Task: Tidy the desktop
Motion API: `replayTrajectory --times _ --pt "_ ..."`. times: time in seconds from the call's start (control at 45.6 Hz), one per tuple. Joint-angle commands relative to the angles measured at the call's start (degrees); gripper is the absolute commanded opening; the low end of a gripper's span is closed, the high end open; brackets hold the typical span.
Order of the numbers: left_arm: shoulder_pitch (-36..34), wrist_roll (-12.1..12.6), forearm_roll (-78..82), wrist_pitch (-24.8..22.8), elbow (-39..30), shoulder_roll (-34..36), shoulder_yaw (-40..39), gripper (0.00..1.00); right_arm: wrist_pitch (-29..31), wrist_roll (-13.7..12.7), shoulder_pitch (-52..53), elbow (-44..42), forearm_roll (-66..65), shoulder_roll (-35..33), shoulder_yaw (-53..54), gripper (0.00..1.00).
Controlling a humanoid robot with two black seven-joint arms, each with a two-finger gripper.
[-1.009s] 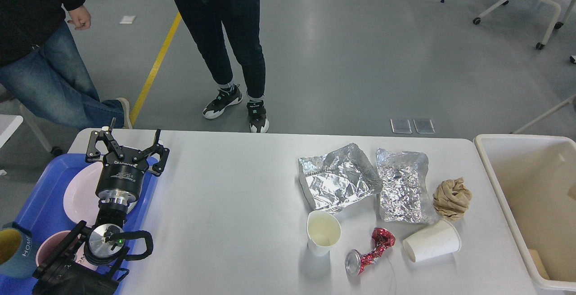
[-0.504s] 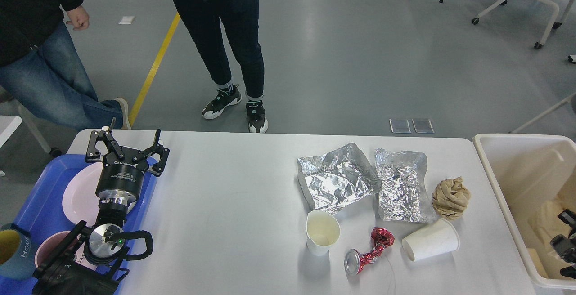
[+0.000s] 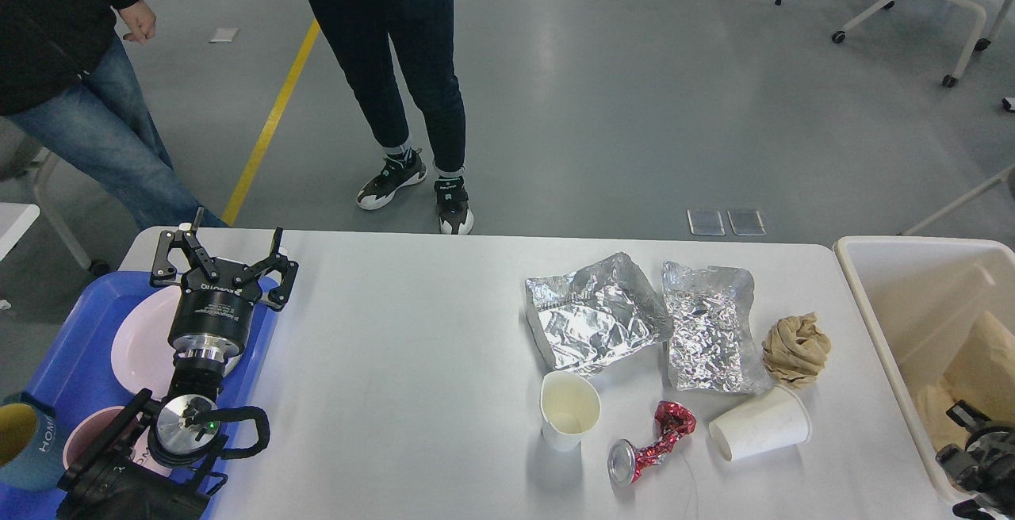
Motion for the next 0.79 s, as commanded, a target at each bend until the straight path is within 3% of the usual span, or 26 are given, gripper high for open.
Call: replayTrajectory --times 0.0,0.241,0.285,0.373,0.395,0.767 --pt "0.00 0.03 -0.02 0.00 0.00 -0.08 0.00 0.96 -0.25 0.04 -1.07 0.09 0.01 0.93 0.38 0.00" --pt "0.00 0.03 -0.02 0.00 0.00 -0.08 0.00 0.96 -2.89 0.04 -1.08 0.53 0.01 1.63 0.82 0.00" --pt "0.00 0.03 0.07 0.00 0.00 0.01 0.00 0.96 -3.24 0.04 -1.08 0.53 0.01 1.54 0.82 0.26" --pt "0.00 0.03 0.07 0.00 0.00 -0.08 0.00 0.96 -4.38 0.04 -0.73 0.61 -0.07 1.19 0.55 0.95" --pt "0.00 0.03 0.07 0.00 0.00 0.01 0.00 0.96 -4.56 0.04 -0.55 0.70 -0.07 1.19 0.47 1.00" --pt "0.00 0.03 0.06 0.00 0.00 0.01 0.00 0.96 -3.77 -0.22 2.08 4.12 -0.07 -1.53 0.47 1.00"
